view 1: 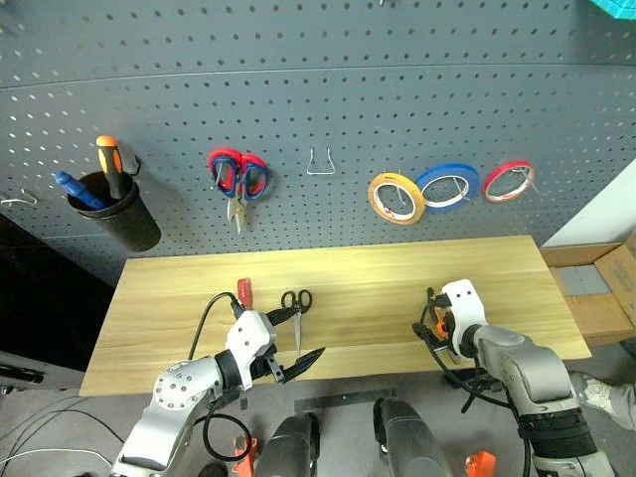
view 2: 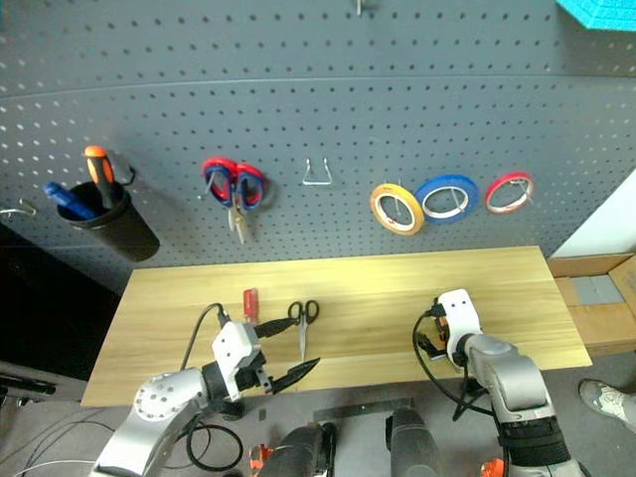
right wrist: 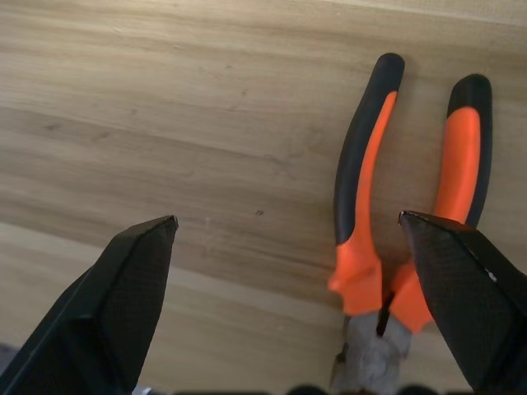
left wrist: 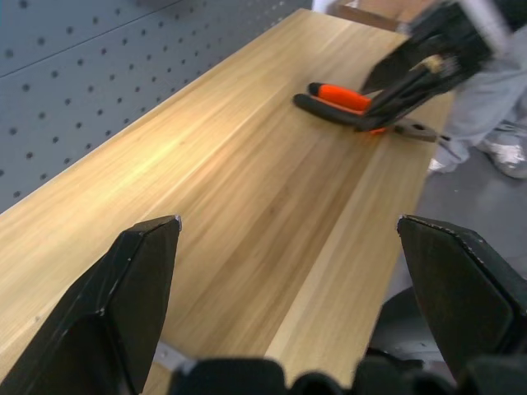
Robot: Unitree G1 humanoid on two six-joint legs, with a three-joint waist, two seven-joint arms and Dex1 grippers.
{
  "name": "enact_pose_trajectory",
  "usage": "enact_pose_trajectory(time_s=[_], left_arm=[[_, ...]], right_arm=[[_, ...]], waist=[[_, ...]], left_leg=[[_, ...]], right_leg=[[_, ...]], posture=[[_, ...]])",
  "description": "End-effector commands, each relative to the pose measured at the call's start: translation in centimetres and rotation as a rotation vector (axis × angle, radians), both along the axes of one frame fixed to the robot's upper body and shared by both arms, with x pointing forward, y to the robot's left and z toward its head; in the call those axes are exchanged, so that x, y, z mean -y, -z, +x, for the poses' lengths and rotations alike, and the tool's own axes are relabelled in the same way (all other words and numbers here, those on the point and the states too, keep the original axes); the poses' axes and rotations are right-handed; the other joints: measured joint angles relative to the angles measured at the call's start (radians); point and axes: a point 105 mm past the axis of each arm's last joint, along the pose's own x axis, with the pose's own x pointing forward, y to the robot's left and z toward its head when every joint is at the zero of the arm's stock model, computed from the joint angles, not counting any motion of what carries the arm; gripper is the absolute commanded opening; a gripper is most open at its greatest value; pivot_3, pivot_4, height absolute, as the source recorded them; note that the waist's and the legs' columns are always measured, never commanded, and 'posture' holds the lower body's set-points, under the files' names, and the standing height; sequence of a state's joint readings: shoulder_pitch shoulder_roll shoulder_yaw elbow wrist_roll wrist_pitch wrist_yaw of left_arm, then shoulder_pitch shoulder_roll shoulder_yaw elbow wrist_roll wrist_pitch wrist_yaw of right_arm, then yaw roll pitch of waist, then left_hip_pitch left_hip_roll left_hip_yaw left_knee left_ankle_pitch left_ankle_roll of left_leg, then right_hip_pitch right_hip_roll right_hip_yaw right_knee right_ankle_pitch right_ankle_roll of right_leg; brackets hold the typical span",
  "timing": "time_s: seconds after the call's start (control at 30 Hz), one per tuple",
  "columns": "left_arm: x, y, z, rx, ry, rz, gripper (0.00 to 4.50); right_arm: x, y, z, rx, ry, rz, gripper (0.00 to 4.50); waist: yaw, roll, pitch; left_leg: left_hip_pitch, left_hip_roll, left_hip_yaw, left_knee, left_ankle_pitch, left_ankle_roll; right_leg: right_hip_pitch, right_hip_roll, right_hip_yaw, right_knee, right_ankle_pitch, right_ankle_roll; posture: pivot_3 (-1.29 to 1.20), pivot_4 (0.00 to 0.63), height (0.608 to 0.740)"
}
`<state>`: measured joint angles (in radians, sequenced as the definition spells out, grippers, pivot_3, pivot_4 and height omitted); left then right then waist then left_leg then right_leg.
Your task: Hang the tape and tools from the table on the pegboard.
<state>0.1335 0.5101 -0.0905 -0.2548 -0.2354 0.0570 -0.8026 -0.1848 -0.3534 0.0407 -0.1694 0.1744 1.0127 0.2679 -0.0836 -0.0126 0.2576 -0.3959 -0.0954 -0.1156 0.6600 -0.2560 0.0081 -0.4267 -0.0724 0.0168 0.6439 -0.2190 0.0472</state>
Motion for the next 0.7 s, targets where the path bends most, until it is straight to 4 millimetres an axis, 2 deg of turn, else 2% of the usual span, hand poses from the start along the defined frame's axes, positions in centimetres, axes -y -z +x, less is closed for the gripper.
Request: enact_pose_trajectory(time_s=[0.03, 0.13, 0.37, 0.57, 0.7], left_arm=[[0.1, -1.0, -0.7, 0.021, 0.011, -0.007, 4.5], [-0.2, -1.1, -1.1, 0.008, -0.002, -0.005, 4.5], [-0.3, -1.0, -1.4, -0.002, -0.007, -0.002, 4.5], [-0.3, -1.0, -1.2, -0.004, -0.011, -0.002, 4.5], [-0.6, -1.1, -1.1, -0.004, -0.015, 0.001, 4.5]], right_arm=[[2.2, 0.2, 0.8, 0.005, 0.148, -0.073, 4.47], [3.3, 0.2, 1.2, 0.022, 0.225, -0.102, 4.47], [3.6, -0.1, 0.8, 0.028, 0.242, -0.128, 4.47], [2.6, -2.9, 1.0, 0.12, 0.186, -0.129, 4.47], [3.8, -4.8, 0.6, 0.145, 0.266, -0.18, 4.47]], waist=[[0.0, -0.001, 0.009], [0.002, -0.001, 0.016], [0.002, -0.002, 0.032], [0.002, -0.001, 0.038], [0.002, -0.002, 0.038]], left_leg=[[0.0, 0.0, 0.0, 0.0, 0.0, 0.0], [-0.001, 0.001, 0.0, 0.0, 0.0, 0.0], [-0.003, 0.001, 0.0, 0.0, 0.0, 0.0], [-0.006, 0.001, 0.002, -0.001, 0.0, 0.0], [-0.006, 0.001, 0.002, -0.002, 0.0, -0.001]], right_leg=[[0.0, 0.0, 0.0, 0.0, 0.0, 0.0], [-0.001, 0.0, 0.0, 0.0, -0.001, 0.001], [-0.003, 0.0, 0.0, 0.0, -0.003, 0.005], [-0.008, 0.0, 0.001, 0.0, -0.003, 0.005], [-0.009, 0.0, 0.001, 0.0, -0.003, 0.005]], posture=[[-0.11, 0.323, 0.74], [-0.1, 0.329, 0.74], [-0.11, 0.334, 0.74], [-0.11, 0.337, 0.74], [-0.11, 0.335, 0.74]])
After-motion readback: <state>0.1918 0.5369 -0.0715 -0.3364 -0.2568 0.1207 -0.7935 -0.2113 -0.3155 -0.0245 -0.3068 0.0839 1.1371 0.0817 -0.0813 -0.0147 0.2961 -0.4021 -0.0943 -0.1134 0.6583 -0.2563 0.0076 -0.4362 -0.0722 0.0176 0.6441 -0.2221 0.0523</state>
